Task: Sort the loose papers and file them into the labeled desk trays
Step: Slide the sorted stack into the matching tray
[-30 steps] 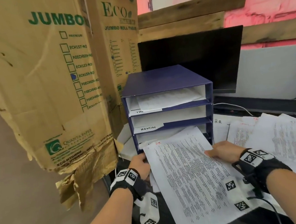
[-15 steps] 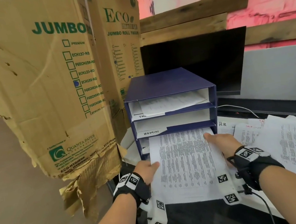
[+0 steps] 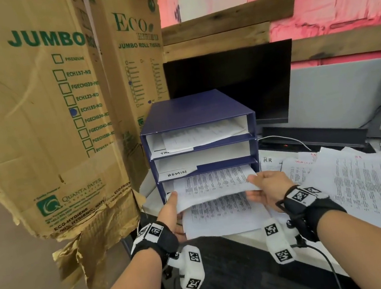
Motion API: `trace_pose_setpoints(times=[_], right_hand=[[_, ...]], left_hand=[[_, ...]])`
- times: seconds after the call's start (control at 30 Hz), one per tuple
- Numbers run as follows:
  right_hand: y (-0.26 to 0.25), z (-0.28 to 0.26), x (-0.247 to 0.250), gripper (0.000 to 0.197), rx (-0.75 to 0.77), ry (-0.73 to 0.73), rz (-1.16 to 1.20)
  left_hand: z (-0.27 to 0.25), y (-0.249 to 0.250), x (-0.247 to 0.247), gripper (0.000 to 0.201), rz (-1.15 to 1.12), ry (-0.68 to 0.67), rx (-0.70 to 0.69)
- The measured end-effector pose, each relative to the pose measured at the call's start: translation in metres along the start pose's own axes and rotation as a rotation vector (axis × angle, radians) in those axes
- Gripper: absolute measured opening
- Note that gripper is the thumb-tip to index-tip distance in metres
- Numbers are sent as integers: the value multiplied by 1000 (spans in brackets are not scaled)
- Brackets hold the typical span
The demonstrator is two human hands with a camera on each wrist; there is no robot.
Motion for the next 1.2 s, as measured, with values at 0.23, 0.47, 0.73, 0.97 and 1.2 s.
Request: trace_pose_setpoints(times=[0.23, 0.47, 0.73, 0.97, 1.2], right_hand=[[-14, -4, -24, 30, -4, -134, 90], [-5, 0, -17, 27, -29, -79, 140], [-10, 1, -26, 32, 77, -49, -20], [-1, -2, -21, 11, 205, -137, -853], [39, 1, -43, 57, 192, -397, -1423]], left_hand=[[9, 7, 5, 66, 114, -35, -30], [8, 8, -11, 51, 116, -88, -80], [16, 7, -9, 60, 426, -105, -173], [19, 14, -8, 57, 589, 63, -313], [4, 21, -20, 70, 917, -23, -350]])
Point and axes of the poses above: each hand's wrist, its own z-axis towards the middle knuckle, its own x-axis out of the back of the hand, y = z × x, the point moved 9 cm from there along z, towards the middle knuckle, and after that the axes turned 13 degrees about -z, right-handed, at the moved point
